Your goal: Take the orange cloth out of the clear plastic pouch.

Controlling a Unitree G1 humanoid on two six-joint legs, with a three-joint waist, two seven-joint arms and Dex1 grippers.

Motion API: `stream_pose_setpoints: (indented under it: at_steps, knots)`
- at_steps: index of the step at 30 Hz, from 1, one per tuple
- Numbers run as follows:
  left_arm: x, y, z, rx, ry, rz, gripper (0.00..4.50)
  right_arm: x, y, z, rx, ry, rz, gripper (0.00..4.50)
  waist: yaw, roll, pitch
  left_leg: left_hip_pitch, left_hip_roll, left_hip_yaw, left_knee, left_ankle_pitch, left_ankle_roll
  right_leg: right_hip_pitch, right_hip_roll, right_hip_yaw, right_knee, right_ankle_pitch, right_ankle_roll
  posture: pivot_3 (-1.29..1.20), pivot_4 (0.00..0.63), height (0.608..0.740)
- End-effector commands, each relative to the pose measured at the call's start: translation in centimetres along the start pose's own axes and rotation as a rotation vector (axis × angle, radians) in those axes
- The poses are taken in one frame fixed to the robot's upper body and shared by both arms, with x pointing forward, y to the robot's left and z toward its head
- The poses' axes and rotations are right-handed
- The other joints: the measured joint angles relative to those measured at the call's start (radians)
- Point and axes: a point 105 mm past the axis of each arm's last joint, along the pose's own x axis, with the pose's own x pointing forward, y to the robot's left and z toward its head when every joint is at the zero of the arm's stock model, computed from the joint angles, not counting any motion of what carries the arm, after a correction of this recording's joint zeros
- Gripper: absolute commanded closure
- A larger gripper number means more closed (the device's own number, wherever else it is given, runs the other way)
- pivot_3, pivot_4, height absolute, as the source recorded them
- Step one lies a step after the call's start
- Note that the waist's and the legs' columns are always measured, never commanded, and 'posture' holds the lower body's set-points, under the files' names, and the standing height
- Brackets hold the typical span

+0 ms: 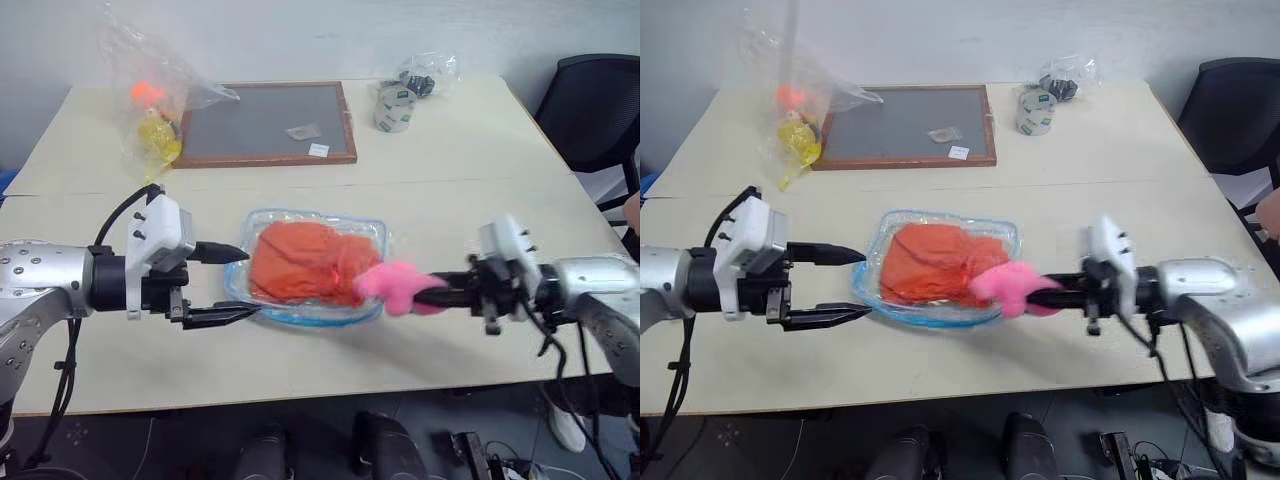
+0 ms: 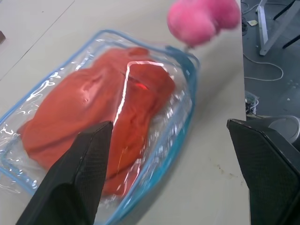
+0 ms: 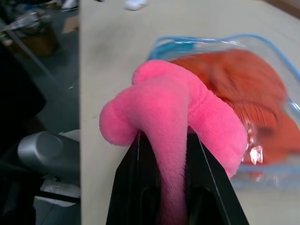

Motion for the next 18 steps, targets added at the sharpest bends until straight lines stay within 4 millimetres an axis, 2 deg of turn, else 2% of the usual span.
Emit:
stream_pose_setpoints:
  at_steps: [1,5,9,15,18]
  knots:
    - [0.1,-0.2,0.6,0.045,-0.002,-0.006,0.41,2.3,0.9,-1.1,-0.101,0.052,0.058,4.41,0.005,0.000,0.000,0.000,0.000,0.000,0.000,0.000,0.000,0.000,0.000,0.000,0.000,0.000,0.000,0.00,0.150,0.740]
    - [0.5,-0.4,0.3,0.050,0.010,-0.012,0.41,3.9,0.0,-4.2,-0.207,0.149,0.027,4.41,0.005,-0.001,0.000,-0.001,-0.002,0.000,0.001,0.000,0.001,0.000,-0.001,0.000,-0.001,0.000,0.000,0.00,0.150,0.740]
    - [0.5,-0.6,0.3,0.052,0.017,-0.006,0.41,1.9,-1.5,-4.3,-0.170,0.139,-0.046,4.41,0.002,-0.001,0.000,-0.001,-0.001,0.000,0.001,0.000,0.000,0.000,0.000,0.000,0.000,0.000,0.000,0.00,0.150,0.740]
    - [0.0,-0.4,-0.5,0.040,0.025,0.027,0.41,-6.4,-6.0,-3.5,-0.127,0.197,-0.261,4.41,0.004,-0.001,0.000,-0.001,-0.001,0.000,0.001,0.000,0.001,0.000,-0.001,0.000,-0.001,0.000,0.000,0.00,0.150,0.740]
    - [0.1,-0.2,-0.5,0.040,0.014,0.036,0.41,-9.4,-7.7,-3.8,-0.127,0.245,-0.346,4.41,0.000,-0.001,0.000,0.000,0.000,0.000,0.000,0.000,0.001,0.000,0.000,0.000,0.000,0.000,0.000,0.00,0.150,0.740]
